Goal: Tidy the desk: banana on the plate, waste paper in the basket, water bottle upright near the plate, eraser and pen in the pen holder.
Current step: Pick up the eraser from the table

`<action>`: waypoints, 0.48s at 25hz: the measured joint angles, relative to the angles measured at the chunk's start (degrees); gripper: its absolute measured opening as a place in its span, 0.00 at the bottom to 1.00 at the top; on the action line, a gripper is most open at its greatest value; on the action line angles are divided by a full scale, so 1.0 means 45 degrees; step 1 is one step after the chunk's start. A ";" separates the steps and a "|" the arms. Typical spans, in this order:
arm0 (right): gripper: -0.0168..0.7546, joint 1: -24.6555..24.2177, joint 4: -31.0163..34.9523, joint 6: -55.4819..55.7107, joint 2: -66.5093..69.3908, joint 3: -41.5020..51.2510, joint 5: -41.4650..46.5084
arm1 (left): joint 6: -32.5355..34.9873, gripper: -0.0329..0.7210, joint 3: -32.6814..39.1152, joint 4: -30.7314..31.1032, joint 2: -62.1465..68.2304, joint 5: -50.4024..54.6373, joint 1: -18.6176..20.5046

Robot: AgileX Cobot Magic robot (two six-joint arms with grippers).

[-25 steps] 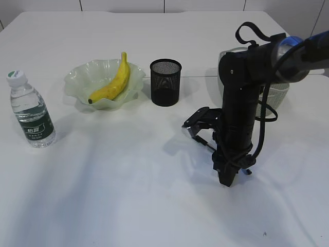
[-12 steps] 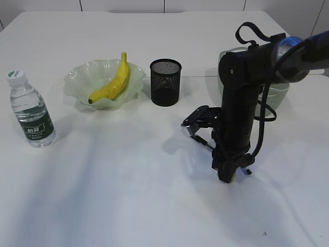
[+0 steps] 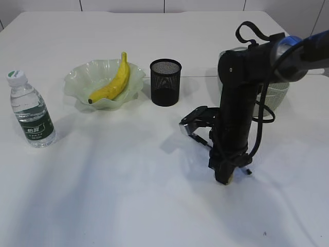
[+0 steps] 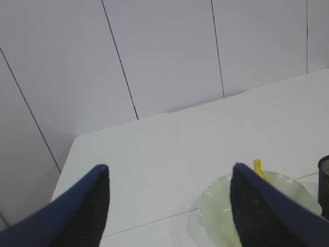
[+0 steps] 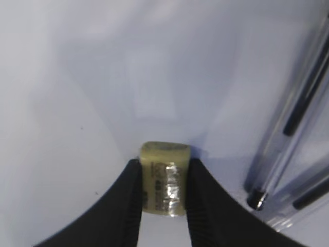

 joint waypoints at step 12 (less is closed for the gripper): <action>0.27 0.0000 0.1148 0.0000 0.0151 -0.2402 0.0617 | 0.0000 0.73 0.0000 -0.0029 0.0000 0.0000 0.0000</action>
